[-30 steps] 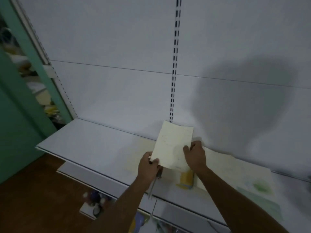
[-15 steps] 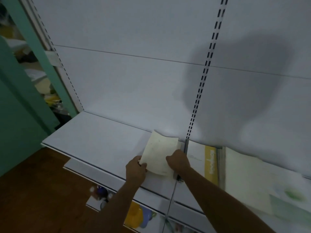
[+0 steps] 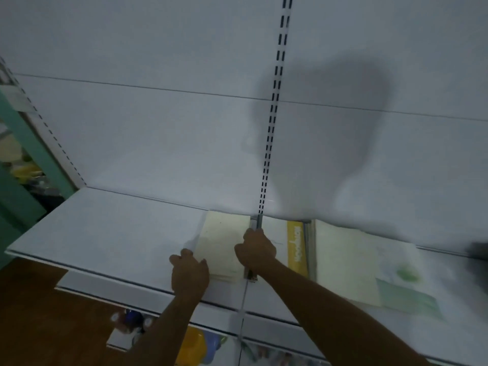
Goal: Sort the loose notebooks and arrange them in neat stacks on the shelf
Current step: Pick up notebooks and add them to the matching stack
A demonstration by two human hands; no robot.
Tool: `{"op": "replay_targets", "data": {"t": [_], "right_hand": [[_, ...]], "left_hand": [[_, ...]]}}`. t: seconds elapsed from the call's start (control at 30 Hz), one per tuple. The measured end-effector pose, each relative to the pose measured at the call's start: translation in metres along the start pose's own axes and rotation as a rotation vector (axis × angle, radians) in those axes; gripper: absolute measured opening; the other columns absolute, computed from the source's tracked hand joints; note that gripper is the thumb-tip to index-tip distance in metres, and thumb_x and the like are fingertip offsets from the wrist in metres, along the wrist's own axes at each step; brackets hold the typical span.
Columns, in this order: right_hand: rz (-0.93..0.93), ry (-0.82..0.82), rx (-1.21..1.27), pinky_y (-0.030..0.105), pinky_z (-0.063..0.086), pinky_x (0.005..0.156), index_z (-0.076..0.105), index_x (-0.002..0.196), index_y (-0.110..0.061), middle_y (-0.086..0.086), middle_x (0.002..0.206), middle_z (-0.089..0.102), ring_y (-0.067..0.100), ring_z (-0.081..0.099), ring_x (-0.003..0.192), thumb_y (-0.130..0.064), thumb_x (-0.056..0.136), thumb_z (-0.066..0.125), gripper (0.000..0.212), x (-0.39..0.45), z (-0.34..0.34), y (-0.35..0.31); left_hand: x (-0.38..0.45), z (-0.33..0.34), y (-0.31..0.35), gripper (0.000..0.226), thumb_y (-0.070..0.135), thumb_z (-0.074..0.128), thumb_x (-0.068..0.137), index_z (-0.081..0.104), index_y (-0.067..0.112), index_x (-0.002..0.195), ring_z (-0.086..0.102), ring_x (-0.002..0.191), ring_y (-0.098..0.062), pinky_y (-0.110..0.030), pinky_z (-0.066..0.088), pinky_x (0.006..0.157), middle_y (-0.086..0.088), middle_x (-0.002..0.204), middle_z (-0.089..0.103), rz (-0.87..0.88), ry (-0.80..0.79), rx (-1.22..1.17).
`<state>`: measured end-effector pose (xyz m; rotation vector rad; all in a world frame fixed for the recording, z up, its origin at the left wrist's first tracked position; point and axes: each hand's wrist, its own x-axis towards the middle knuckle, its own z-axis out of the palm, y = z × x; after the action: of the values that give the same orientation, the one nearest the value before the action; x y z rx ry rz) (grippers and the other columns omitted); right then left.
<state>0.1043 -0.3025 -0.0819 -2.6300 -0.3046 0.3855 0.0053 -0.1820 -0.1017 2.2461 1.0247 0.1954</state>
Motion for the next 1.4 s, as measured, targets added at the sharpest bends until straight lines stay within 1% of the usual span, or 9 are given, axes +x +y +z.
{"op": "replay_targets", "data": {"t": [0.17,0.33,0.43,0.63,0.77,0.93,1.17,1.3,1.4], "right_hand": [[-0.012,0.173,0.114,0.028,0.041,0.079,0.055,0.109,-0.017,0.002,0.114,0.059,0.022,0.058,0.105,-0.028,0.087,0.049,0.025,-0.002,-0.057,0.056],[0.138,0.351,0.129,0.028,0.036,0.074,0.054,0.104,-0.023,-0.002,0.107,0.06,0.02,0.059,0.099,-0.03,0.085,0.049,0.02,-0.024,-0.125,0.153],[0.239,0.459,0.115,0.026,0.037,0.073,0.056,0.103,-0.023,-0.001,0.106,0.064,0.02,0.061,0.096,-0.029,0.085,0.05,0.02,-0.051,-0.169,0.226],[0.446,0.609,0.049,0.033,0.045,0.089,0.057,0.109,-0.014,0.009,0.113,0.064,0.029,0.059,0.109,-0.03,0.09,0.048,0.027,-0.113,-0.243,0.371],[0.619,0.604,-0.069,0.036,0.042,0.092,0.056,0.117,-0.015,0.008,0.121,0.057,0.028,0.05,0.116,-0.03,0.089,0.051,0.032,-0.144,-0.275,0.446],[0.686,0.496,-0.222,0.038,0.04,0.093,0.053,0.124,-0.015,0.008,0.122,0.051,0.028,0.045,0.117,-0.038,0.086,0.055,0.045,-0.169,-0.286,0.51],[0.52,0.383,-0.417,0.039,0.039,0.091,0.061,0.113,-0.017,0.008,0.119,0.052,0.026,0.047,0.112,-0.067,0.083,0.046,0.06,-0.177,-0.283,0.538],[0.452,0.373,-0.465,0.035,0.041,0.084,0.064,0.109,-0.011,0.009,0.111,0.057,0.025,0.053,0.104,-0.059,0.088,0.046,0.055,-0.175,-0.281,0.529],[0.392,0.361,-0.474,0.034,0.043,0.08,0.064,0.104,-0.009,0.01,0.107,0.06,0.026,0.057,0.101,-0.049,0.093,0.044,0.046,-0.175,-0.28,0.517]], "left_hand": [[-0.03,0.02,0.072,0.03,0.022,0.06,0.089,0.055,0.006,0.114,0.058,0.099,-0.034,-0.039,0.051,0.083,-0.017,0.116,0.05,0.101,-0.048,-0.07],[-0.081,0.067,0.162,0.018,0.021,0.06,0.086,0.06,0.009,0.1,0.063,0.087,-0.028,-0.035,0.053,0.077,-0.014,0.105,0.06,0.341,-0.167,-0.131],[-0.125,0.101,0.209,0.016,0.021,0.059,0.086,0.061,0.011,0.098,0.061,0.096,-0.03,-0.036,0.05,0.082,-0.013,0.106,0.06,0.426,-0.233,-0.11],[-0.213,0.167,0.269,0.015,0.024,0.058,0.086,0.061,0.014,0.097,0.061,0.095,-0.027,-0.035,0.051,0.082,-0.009,0.104,0.061,0.562,-0.374,-0.083],[-0.252,0.199,0.292,0.014,0.024,0.059,0.085,0.061,0.016,0.097,0.061,0.093,-0.024,-0.032,0.051,0.079,-0.006,0.102,0.061,0.592,-0.424,-0.072],[-0.288,0.23,0.307,0.012,0.024,0.058,0.086,0.059,0.018,0.096,0.06,0.092,-0.021,-0.033,0.051,0.083,-0.002,0.101,0.061,0.605,-0.472,-0.053],[-0.332,0.265,0.329,0.005,0.022,0.057,0.087,0.058,0.022,0.092,0.059,0.084,-0.014,-0.027,0.049,0.077,0.004,0.095,0.064,0.622,-0.572,-0.057],[-0.355,0.283,0.343,0.012,0.023,0.057,0.088,0.062,0.018,0.097,0.059,0.085,-0.013,-0.025,0.049,0.077,0.005,0.093,0.062,0.618,-0.671,-0.111],[-0.372,0.29,0.353,0.018,0.024,0.055,0.089,0.064,0.014,0.101,0.065,0.09,-0.022,-0.034,0.054,0.084,-0.001,0.096,0.066,0.534,-0.782,-0.194]]}}
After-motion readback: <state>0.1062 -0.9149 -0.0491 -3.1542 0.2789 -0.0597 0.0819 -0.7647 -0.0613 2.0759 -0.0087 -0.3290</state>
